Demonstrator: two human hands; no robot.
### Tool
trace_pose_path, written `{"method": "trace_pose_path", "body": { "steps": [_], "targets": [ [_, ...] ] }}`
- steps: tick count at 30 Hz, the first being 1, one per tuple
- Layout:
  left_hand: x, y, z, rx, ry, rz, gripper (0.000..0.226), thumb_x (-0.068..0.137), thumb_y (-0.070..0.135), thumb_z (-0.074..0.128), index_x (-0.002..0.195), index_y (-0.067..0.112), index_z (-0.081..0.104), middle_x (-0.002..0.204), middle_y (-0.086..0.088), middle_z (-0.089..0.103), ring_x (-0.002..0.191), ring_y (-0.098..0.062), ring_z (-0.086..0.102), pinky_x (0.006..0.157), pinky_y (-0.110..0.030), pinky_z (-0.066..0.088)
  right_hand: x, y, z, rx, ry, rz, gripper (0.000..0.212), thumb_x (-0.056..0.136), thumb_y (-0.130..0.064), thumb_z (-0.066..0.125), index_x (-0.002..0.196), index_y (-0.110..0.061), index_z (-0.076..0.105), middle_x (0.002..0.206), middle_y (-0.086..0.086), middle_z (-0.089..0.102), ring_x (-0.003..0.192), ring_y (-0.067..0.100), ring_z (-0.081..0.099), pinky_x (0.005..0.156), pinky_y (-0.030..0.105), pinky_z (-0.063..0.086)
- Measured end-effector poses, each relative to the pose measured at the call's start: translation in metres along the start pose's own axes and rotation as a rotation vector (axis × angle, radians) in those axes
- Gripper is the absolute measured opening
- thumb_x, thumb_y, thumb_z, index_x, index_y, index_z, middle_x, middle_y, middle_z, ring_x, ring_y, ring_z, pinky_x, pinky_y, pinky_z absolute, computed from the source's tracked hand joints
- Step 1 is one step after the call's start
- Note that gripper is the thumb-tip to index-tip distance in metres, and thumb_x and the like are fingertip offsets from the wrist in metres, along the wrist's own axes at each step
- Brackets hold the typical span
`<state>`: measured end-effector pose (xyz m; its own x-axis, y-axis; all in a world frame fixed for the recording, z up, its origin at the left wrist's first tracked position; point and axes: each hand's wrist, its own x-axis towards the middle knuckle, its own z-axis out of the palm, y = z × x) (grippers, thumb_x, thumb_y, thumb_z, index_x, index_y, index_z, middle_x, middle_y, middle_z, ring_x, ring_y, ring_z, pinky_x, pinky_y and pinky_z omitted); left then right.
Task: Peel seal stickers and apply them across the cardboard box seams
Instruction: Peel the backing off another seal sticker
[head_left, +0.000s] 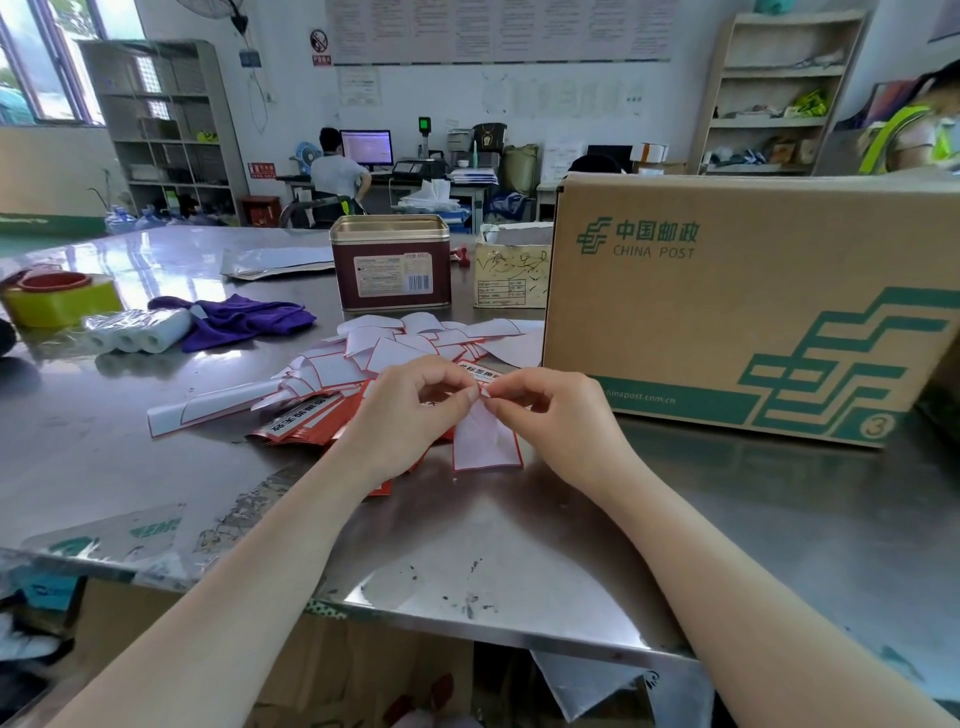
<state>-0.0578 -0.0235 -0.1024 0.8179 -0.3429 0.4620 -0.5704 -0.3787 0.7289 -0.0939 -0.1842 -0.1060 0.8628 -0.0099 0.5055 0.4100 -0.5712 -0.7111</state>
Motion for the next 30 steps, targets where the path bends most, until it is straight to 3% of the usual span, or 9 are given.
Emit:
{"method": "trace_pose_path", "body": {
  "steps": [3, 8, 11, 14, 17, 23, 26, 28, 30],
  "targets": [
    [-0.001, 0.0, 0.0, 0.02, 0.003, 0.038, 0.011, 0.087, 0.011, 0.063, 0.084, 0.02, 0.069, 0.086, 0.007, 0.067, 0.083, -0.009, 0.061, 0.081, -0.024, 0.05, 0.0, 0.0, 0.0, -0.004, -0.003, 0.007, 0.011, 0.082, -0.014, 0.068, 0.092, -0.012, 0.074, 0.076, -0.01, 0.066, 0.063, -0.002, 0.056, 0.064, 0.007, 0.042],
    [-0.001, 0.003, 0.0, 0.042, -0.022, 0.075, 0.016, 0.088, 0.01, 0.061, 0.084, 0.025, 0.067, 0.087, 0.012, 0.065, 0.085, -0.004, 0.059, 0.078, -0.013, 0.046, -0.001, -0.002, -0.003, 0.044, -0.024, 0.028, 0.008, 0.083, -0.02, 0.068, 0.086, -0.014, 0.073, 0.072, -0.012, 0.065, 0.064, -0.004, 0.057, 0.062, 0.008, 0.043],
    [-0.002, 0.004, 0.001, 0.016, -0.022, 0.086, 0.013, 0.088, 0.007, 0.06, 0.086, 0.016, 0.069, 0.089, 0.008, 0.066, 0.083, -0.002, 0.06, 0.077, -0.008, 0.046, 0.001, 0.0, -0.004, 0.051, -0.003, 0.068, 0.008, 0.086, -0.019, 0.065, 0.082, -0.016, 0.071, 0.07, -0.011, 0.065, 0.064, 0.0, 0.058, 0.064, 0.011, 0.045],
    [-0.001, 0.002, 0.001, -0.083, 0.03, 0.013, 0.011, 0.088, 0.004, 0.06, 0.087, 0.013, 0.067, 0.09, 0.004, 0.067, 0.079, 0.001, 0.06, 0.076, -0.01, 0.048, 0.003, 0.0, -0.008, 0.047, 0.061, 0.124, 0.012, 0.088, -0.018, 0.06, 0.079, -0.017, 0.068, 0.07, -0.008, 0.065, 0.061, 0.0, 0.056, 0.058, 0.006, 0.041],
    [0.0, 0.0, 0.0, -0.158, 0.11, -0.074, 0.017, 0.089, 0.006, 0.058, 0.08, 0.02, 0.064, 0.09, 0.006, 0.067, 0.08, -0.002, 0.062, 0.078, -0.018, 0.049, 0.003, -0.001, -0.011, 0.033, 0.119, 0.168, 0.014, 0.088, -0.02, 0.059, 0.076, -0.017, 0.066, 0.071, -0.008, 0.063, 0.063, 0.001, 0.054, 0.057, 0.008, 0.039],
    [0.007, -0.006, -0.001, -0.197, 0.234, -0.254, 0.017, 0.09, 0.017, 0.049, 0.079, 0.022, 0.061, 0.095, -0.002, 0.065, 0.094, -0.022, 0.063, 0.087, -0.039, 0.052, 0.003, -0.006, -0.014, 0.069, 0.071, 0.182, 0.016, 0.085, -0.014, 0.057, 0.071, -0.015, 0.065, 0.11, -0.006, 0.058, 0.099, 0.005, 0.054, 0.076, 0.013, 0.039],
    [0.008, -0.006, -0.003, -0.374, 0.289, -0.395, 0.022, 0.091, 0.019, 0.047, 0.072, 0.022, 0.057, 0.08, -0.001, 0.061, 0.084, -0.024, 0.062, 0.072, -0.038, 0.047, 0.004, -0.009, -0.016, 0.226, 0.028, 0.227, 0.019, 0.084, -0.011, 0.055, 0.068, -0.003, 0.062, 0.12, -0.013, 0.056, 0.102, -0.004, 0.052, 0.08, 0.018, 0.037],
    [0.009, -0.005, -0.004, -0.505, 0.313, -0.44, 0.027, 0.092, 0.015, 0.045, 0.065, 0.018, 0.05, 0.072, -0.001, 0.056, 0.074, -0.019, 0.063, 0.074, -0.038, 0.049, 0.004, -0.013, -0.019, 0.346, 0.005, 0.238, 0.02, 0.083, -0.008, 0.052, 0.072, 0.006, 0.06, 0.123, -0.015, 0.059, 0.107, -0.005, 0.049, 0.088, 0.023, 0.034],
    [0.009, 0.0, -0.006, -0.6, 0.311, -0.463, 0.025, 0.093, 0.011, 0.042, 0.069, 0.014, 0.046, 0.071, -0.003, 0.058, 0.065, -0.012, 0.065, 0.067, -0.03, 0.055, 0.003, -0.018, -0.019, 0.455, -0.015, 0.253, 0.023, 0.083, -0.005, 0.048, 0.071, -0.002, 0.067, 0.122, -0.013, 0.062, 0.117, 0.005, 0.048, 0.102, 0.034, 0.03]
  ]
}}
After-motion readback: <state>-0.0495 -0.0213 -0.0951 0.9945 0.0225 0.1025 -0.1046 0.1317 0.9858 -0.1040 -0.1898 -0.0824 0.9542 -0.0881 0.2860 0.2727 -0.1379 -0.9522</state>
